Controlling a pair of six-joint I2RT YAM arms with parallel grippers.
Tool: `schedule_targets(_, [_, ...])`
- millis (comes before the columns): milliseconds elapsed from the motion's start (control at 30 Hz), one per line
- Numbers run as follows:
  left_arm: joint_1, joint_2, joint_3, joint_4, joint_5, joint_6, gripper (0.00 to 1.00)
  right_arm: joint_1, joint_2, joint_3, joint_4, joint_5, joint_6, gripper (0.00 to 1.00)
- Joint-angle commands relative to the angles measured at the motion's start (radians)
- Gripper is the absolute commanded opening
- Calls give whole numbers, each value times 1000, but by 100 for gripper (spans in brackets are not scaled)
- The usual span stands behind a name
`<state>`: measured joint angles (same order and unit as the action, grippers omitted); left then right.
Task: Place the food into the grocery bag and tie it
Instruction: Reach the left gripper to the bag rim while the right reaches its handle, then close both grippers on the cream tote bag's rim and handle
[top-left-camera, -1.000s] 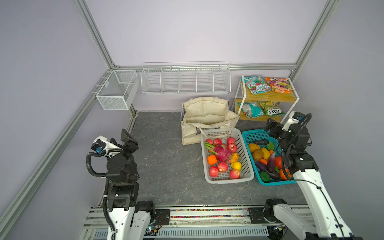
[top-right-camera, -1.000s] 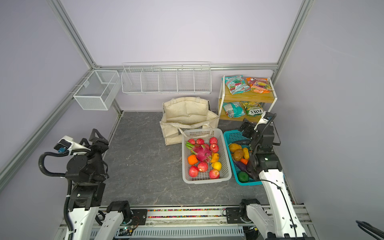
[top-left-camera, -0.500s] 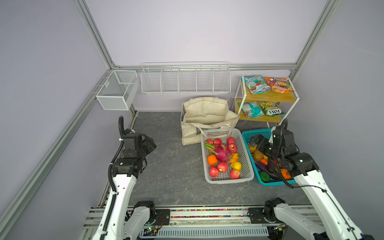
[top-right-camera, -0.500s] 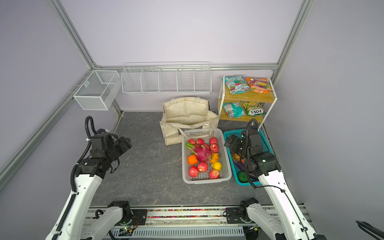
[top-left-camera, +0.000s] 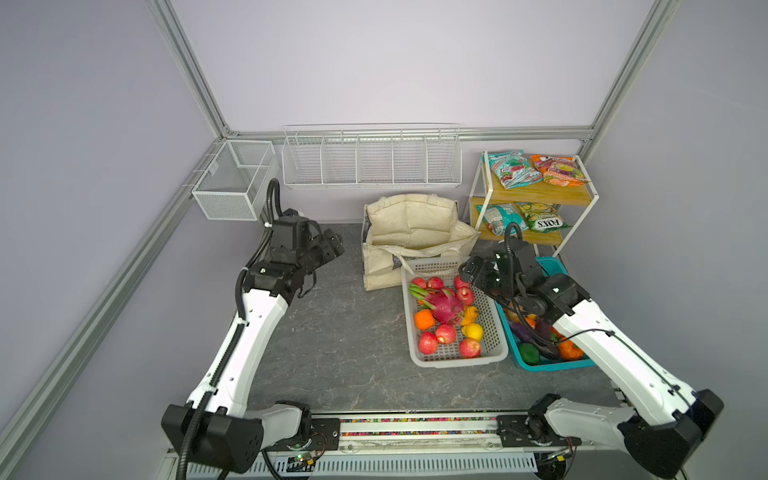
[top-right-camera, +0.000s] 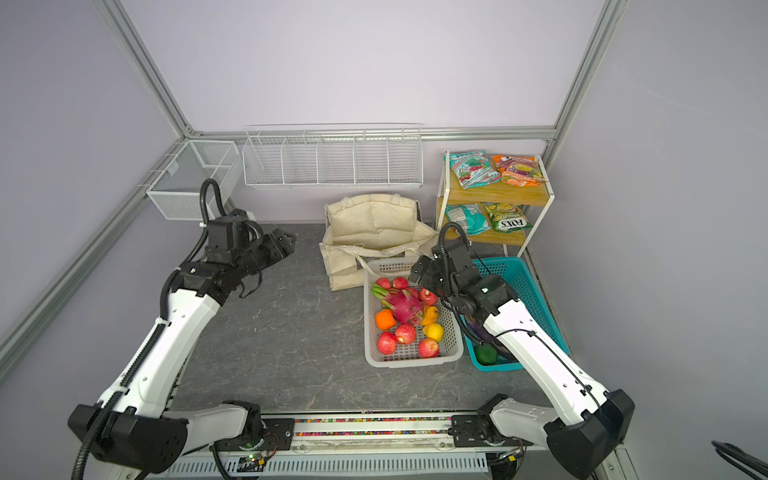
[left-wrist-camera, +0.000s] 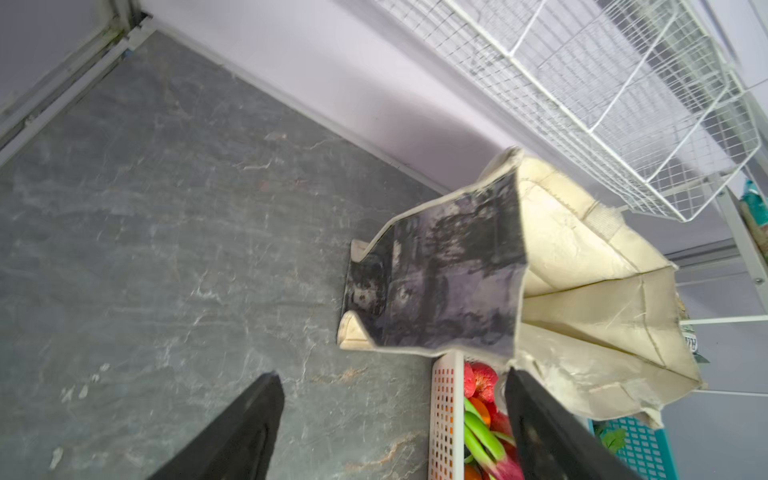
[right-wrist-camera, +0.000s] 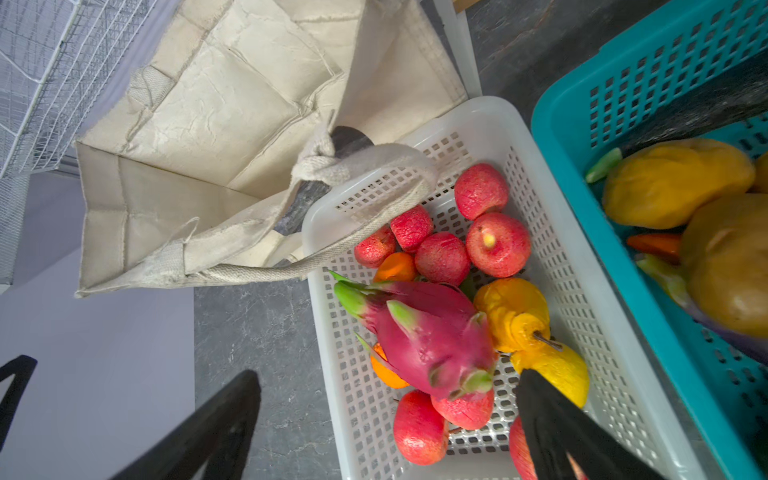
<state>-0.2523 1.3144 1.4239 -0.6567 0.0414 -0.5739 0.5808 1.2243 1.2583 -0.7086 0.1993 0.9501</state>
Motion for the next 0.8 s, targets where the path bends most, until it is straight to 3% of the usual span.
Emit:
schedule_targets(0, [-23,127,145,-38,61,71,89,24,51,20,88,31,94,99])
schedule_targets(67, [-45,206,231,-65,60,94,100,36,93,36,121,37,122,99])
schedule_targets(333, [-106,492,558,-199,70,162,99,57,242,103,210,54,212,100])
schedule_targets(533, [-109,620,674,-223,90,139,86,57,320,147,235,71,246,100])
schedule_targets(767, [-110,710,743,-244,109,139,62,45,428,223,262,80,274,96])
